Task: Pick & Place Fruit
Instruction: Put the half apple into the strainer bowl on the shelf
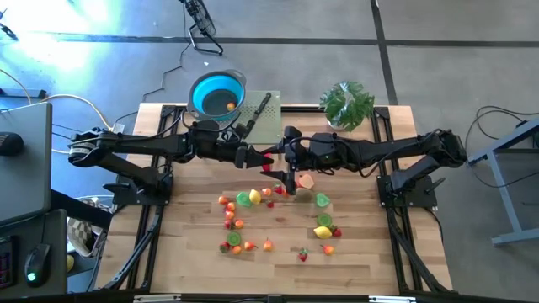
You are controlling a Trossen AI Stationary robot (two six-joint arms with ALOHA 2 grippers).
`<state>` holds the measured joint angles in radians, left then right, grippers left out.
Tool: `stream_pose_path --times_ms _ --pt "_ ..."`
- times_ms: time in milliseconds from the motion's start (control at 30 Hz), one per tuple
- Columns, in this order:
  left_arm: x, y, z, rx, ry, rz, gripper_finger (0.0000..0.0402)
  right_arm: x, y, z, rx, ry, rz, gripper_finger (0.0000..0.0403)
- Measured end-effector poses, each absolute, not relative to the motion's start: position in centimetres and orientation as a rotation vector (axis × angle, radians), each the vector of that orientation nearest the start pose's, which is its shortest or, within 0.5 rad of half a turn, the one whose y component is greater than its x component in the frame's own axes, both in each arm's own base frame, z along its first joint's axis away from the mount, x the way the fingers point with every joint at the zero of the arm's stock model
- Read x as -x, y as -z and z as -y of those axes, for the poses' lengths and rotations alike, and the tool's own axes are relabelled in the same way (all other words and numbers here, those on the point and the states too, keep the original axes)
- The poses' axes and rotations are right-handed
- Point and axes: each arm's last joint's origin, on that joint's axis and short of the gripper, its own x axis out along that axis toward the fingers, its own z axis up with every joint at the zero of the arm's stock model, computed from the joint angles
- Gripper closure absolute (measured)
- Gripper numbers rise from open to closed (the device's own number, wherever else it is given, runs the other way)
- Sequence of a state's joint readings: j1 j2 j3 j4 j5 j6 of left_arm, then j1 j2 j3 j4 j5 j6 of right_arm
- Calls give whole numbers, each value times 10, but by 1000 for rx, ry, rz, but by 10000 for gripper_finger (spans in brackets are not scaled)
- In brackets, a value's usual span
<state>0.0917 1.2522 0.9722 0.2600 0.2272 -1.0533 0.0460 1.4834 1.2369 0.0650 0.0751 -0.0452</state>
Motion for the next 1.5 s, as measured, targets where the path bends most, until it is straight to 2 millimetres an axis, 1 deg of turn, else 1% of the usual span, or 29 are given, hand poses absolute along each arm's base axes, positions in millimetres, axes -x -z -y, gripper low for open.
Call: stream_pose_path --times_ms 100,333,467,667,800,967,1033,1100,1167,1300,1500 --pt "-285 -342 -20 1070 114 -92 136 -344 -348 -13 60 30 -182 117" --pt "-285 -343 -20 1075 120 -84 136 -344 -348 -14 59 23 -181 122" --pt "-285 -346 -19 1071 147 -67 136 -344 -348 -14 59 22 -183 114" --pt "-285 -346 -19 1074 149 -70 136 -344 -348 -14 58 23 -183 83" --pt "-285 -346 -19 1074 150 -70 136 -339 -352 -13 59 30 -183 61" --pt "-284 -346 -19 1070 144 -63 137 -327 -360 -12 69 59 -196 46" --pt "-284 -346 -20 1069 140 -62 137 -316 -367 -11 71 65 -206 45" --pt "-284 -346 -20 1067 144 -60 137 -310 -372 -10 76 81 -200 45" --pt "-284 -347 -23 1063 151 -55 137 -301 -378 -9 72 89 -208 44" --pt "-283 -349 -30 1060 146 -35 137 -284 -382 -8 75 125 -259 44" --pt "-281 -350 -43 1055 138 -18 137 -265 -387 -7 16 147 -301 44"
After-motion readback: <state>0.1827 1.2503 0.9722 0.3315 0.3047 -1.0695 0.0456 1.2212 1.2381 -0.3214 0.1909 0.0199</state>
